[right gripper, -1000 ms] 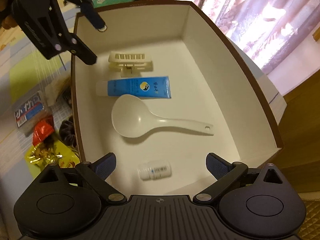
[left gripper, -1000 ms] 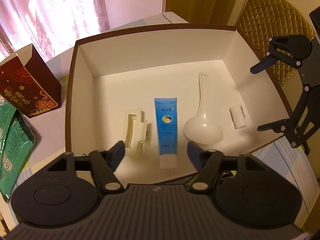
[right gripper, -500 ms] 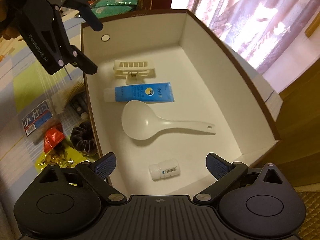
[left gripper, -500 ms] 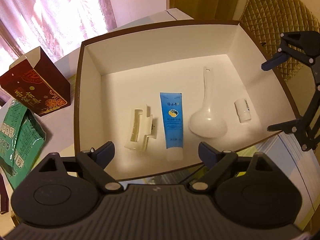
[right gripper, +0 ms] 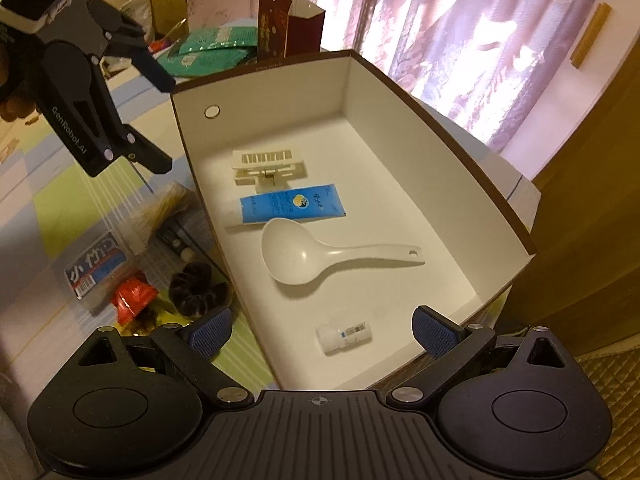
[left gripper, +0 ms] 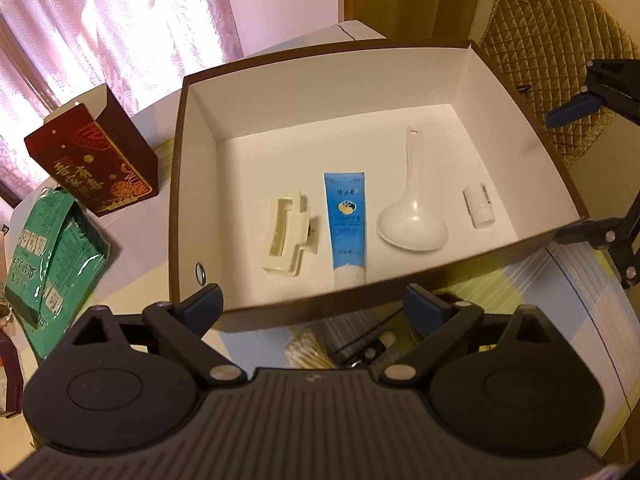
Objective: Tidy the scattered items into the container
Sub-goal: 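Withdraw both tools from the box toward the items left on the table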
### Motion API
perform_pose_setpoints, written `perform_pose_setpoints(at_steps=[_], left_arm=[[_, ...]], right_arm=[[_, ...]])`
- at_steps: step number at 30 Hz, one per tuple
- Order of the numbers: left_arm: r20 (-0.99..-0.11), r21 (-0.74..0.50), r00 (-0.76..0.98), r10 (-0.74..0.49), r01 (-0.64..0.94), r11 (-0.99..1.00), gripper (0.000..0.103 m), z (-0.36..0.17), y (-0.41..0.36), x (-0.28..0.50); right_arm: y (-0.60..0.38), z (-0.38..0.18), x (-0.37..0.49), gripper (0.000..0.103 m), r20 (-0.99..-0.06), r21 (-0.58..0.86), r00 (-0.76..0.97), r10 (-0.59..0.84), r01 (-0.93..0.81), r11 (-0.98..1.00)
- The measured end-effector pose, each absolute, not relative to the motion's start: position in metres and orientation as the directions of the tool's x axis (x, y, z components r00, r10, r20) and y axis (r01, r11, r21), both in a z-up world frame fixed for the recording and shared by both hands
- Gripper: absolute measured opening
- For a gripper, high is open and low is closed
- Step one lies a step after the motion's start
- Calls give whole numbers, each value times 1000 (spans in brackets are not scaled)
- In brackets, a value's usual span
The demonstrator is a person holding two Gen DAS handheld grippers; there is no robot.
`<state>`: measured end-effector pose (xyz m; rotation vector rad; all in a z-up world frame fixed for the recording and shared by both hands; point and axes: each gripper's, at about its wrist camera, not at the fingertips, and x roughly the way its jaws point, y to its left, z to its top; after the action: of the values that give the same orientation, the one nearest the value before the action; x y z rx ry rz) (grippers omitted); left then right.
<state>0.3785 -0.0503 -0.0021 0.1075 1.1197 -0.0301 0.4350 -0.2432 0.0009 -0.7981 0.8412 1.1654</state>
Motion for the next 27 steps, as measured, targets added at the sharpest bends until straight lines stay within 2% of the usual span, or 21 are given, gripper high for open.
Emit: perform_pose_setpoints(at_steps=[27], left_arm=[[-857, 73, 515, 18, 87, 994, 99, 33, -50, 290]], right_arm=[[-254, 29, 360, 101, -814, -119, 297, 500, -926, 358]])
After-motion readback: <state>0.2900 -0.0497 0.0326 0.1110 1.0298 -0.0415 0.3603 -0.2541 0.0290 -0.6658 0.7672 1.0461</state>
